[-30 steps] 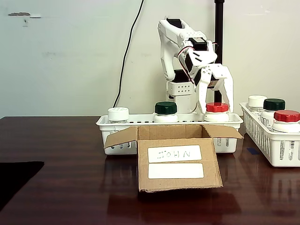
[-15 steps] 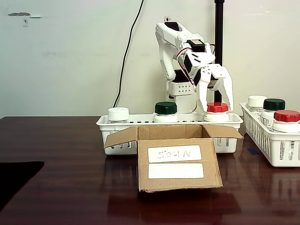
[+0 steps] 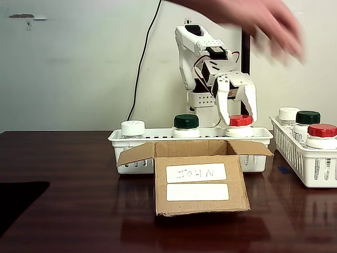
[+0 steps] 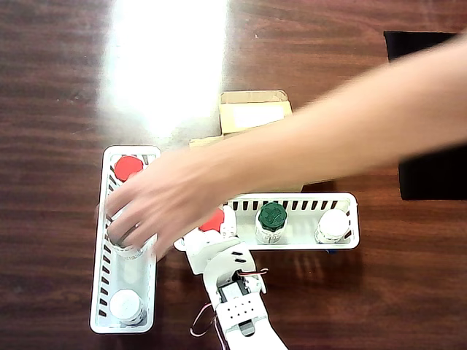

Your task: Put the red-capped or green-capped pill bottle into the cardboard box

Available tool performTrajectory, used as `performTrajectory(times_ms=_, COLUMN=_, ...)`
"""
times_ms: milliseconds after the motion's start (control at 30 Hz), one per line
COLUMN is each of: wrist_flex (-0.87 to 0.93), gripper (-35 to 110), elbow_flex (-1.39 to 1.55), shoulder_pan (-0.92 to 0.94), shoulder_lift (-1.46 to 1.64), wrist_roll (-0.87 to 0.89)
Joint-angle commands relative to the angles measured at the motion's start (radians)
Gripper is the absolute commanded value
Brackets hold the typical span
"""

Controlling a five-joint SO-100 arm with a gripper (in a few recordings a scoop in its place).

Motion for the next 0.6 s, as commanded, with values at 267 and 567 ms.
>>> performTrajectory(times_ms=267, wrist_flex=0.295, gripper=1, elbow_flex=0.1, shoulder_pan=0.069, shoulder_lift=0.506, wrist_roll=0.023)
performTrajectory(times_ms=567, wrist_flex=0.52, gripper=2, elbow_flex=0.115, shoulder_pan=0.066, shoulder_lift=0.715, wrist_roll=0.032)
